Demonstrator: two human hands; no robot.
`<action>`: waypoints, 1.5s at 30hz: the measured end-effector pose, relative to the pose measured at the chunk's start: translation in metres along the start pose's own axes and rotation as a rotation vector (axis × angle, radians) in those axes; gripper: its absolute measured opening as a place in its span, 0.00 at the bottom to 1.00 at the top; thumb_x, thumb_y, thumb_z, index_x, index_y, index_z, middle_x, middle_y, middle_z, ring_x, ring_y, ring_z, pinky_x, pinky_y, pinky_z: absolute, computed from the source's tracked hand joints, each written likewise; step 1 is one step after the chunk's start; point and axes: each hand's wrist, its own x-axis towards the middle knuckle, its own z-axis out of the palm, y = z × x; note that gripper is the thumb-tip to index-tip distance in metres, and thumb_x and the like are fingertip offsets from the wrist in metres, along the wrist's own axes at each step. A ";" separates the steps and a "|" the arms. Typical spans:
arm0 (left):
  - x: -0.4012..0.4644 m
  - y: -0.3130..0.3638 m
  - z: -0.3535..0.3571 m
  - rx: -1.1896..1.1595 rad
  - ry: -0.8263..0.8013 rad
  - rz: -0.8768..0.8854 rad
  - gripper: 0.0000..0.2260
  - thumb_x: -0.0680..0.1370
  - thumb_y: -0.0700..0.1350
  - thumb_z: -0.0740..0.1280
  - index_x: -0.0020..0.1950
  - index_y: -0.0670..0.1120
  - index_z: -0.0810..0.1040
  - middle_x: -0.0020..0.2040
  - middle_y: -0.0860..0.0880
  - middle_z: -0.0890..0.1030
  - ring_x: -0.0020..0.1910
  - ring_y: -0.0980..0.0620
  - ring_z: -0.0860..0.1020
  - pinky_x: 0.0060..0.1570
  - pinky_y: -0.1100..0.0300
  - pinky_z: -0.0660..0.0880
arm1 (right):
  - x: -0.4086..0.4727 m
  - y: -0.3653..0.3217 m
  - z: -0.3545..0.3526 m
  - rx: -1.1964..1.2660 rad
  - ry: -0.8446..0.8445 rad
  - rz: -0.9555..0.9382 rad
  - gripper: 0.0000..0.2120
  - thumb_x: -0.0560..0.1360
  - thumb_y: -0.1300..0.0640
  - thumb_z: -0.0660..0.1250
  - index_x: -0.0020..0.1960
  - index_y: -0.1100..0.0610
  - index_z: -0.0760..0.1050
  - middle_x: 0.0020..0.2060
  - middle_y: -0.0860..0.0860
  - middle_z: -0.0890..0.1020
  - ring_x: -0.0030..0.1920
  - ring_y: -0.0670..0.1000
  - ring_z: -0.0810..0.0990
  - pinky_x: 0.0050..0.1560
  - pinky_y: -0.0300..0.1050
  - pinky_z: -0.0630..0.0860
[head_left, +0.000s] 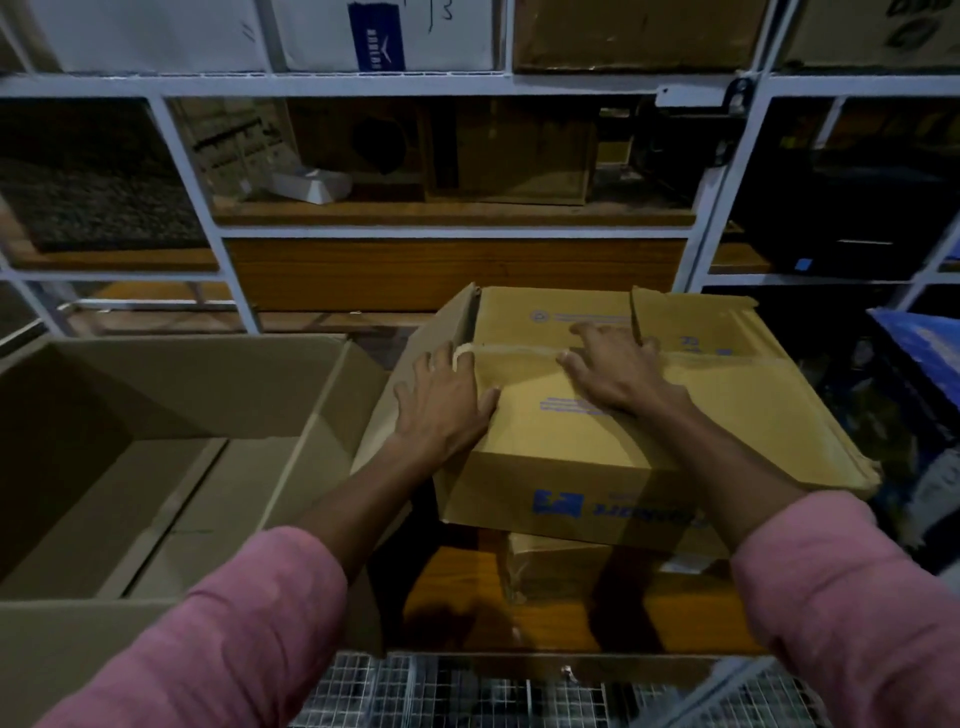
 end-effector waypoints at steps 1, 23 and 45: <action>0.001 0.002 -0.005 0.023 0.050 0.027 0.29 0.81 0.63 0.57 0.77 0.47 0.62 0.79 0.43 0.60 0.76 0.39 0.58 0.69 0.32 0.62 | 0.000 -0.003 -0.009 0.024 0.089 -0.008 0.22 0.81 0.41 0.57 0.70 0.51 0.72 0.65 0.56 0.78 0.66 0.59 0.73 0.65 0.65 0.62; -0.079 0.064 -0.154 0.057 -0.436 0.290 0.14 0.84 0.54 0.57 0.59 0.47 0.77 0.48 0.48 0.77 0.46 0.52 0.74 0.48 0.56 0.73 | -0.124 -0.083 -0.148 0.113 -0.585 0.085 0.20 0.79 0.57 0.68 0.70 0.50 0.71 0.55 0.50 0.80 0.47 0.51 0.81 0.41 0.44 0.79; -0.063 0.035 0.013 -0.053 -0.036 0.286 0.14 0.83 0.58 0.56 0.50 0.51 0.75 0.46 0.51 0.79 0.45 0.50 0.77 0.55 0.47 0.72 | -0.125 -0.025 -0.006 -0.025 -0.199 0.300 0.33 0.81 0.33 0.46 0.74 0.54 0.66 0.79 0.62 0.57 0.75 0.66 0.62 0.71 0.69 0.57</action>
